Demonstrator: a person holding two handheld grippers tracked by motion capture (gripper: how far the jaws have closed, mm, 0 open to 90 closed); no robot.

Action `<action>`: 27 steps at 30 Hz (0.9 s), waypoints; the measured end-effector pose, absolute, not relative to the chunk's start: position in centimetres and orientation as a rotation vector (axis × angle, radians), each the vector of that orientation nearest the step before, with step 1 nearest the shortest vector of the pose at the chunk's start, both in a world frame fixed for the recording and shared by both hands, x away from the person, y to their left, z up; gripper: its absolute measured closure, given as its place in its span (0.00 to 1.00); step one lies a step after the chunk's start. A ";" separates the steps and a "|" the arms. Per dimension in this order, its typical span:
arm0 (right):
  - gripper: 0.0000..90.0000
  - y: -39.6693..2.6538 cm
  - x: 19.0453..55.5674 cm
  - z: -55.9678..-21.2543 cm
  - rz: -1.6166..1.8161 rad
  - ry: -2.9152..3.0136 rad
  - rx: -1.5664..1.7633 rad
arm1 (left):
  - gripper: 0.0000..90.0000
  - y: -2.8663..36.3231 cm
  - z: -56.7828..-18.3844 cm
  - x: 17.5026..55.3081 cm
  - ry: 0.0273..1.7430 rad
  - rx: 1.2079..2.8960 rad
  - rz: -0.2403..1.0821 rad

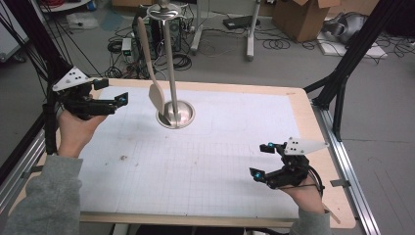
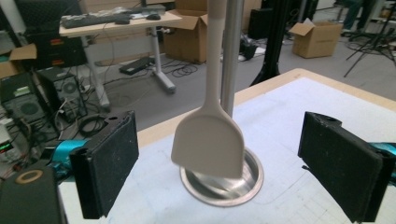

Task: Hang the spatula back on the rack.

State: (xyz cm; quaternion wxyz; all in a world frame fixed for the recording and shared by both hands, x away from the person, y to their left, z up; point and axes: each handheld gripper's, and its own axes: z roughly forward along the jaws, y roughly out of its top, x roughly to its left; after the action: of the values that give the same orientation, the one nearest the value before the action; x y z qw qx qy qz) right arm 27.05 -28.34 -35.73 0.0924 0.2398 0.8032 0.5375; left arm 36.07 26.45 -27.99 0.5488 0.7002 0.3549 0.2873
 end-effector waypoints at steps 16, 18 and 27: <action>0.11 -28.1 27.4 -35.7 1.601 2.388 0.714 | 0.14 28.2 -30.1 32.1 0.857 1.596 0.714; 0.11 -28.1 27.4 -35.7 1.605 2.383 0.716 | 0.14 28.3 -30.3 31.4 0.858 1.589 0.723; 0.11 -28.5 27.4 -35.4 1.618 2.350 0.726 | 0.14 29.1 -31.0 28.6 0.889 1.560 0.779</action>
State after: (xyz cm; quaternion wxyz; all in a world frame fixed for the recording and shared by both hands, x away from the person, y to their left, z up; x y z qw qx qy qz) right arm 27.37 -28.47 -35.38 0.0985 0.2452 0.7943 0.5470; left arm 28.62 29.13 -31.00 0.5582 0.6612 0.3770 0.3302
